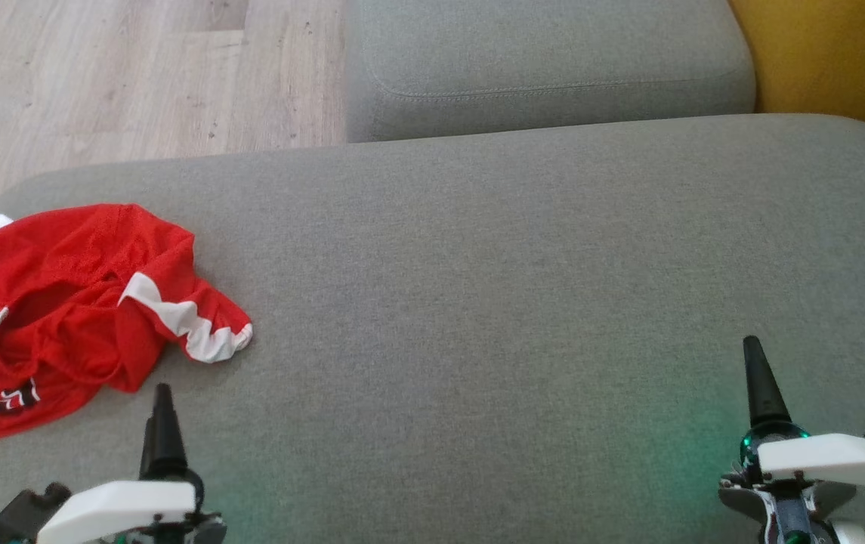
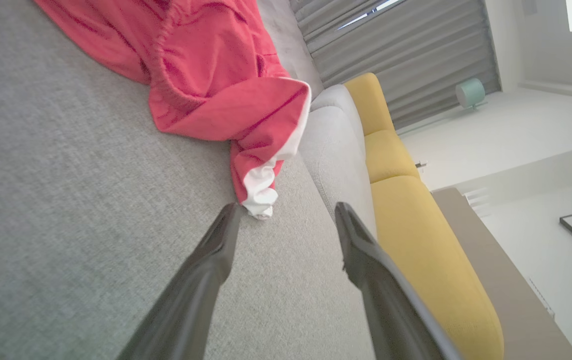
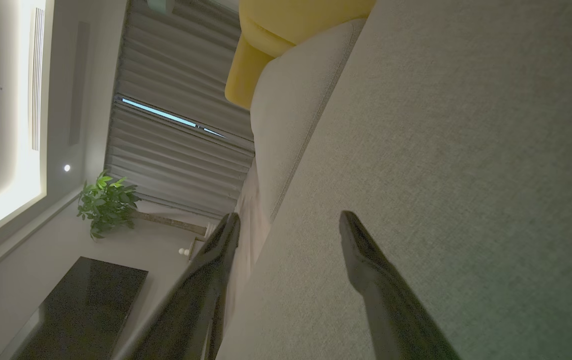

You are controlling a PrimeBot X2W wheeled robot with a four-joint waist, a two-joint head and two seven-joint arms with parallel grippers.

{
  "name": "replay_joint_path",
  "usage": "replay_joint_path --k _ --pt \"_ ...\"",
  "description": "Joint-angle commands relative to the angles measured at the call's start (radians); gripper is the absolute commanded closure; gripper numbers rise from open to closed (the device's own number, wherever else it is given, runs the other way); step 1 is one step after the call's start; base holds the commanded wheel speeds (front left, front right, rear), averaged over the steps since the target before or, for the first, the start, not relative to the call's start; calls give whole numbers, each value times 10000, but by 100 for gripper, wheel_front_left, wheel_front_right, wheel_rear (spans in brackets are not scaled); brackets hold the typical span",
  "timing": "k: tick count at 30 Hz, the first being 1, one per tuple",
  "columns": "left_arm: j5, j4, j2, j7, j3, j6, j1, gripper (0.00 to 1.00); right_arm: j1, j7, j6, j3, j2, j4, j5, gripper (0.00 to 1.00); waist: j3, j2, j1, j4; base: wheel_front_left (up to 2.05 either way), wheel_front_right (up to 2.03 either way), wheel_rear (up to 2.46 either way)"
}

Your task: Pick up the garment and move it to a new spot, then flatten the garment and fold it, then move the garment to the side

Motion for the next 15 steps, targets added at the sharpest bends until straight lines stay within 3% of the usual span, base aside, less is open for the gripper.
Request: replay_joint_path --k 1,15 --pt "261 -435 97 -99 32 43 -244 0 -444 -100 -2 133 -49 -433 -263 0 -5 0 0 8 0 0 0" --pt "1936 -859 282 -486 -488 605 -51 0 -339 -484 -3 718 -57 -671 -2156 0 -152 0 0 47 0 0 0"
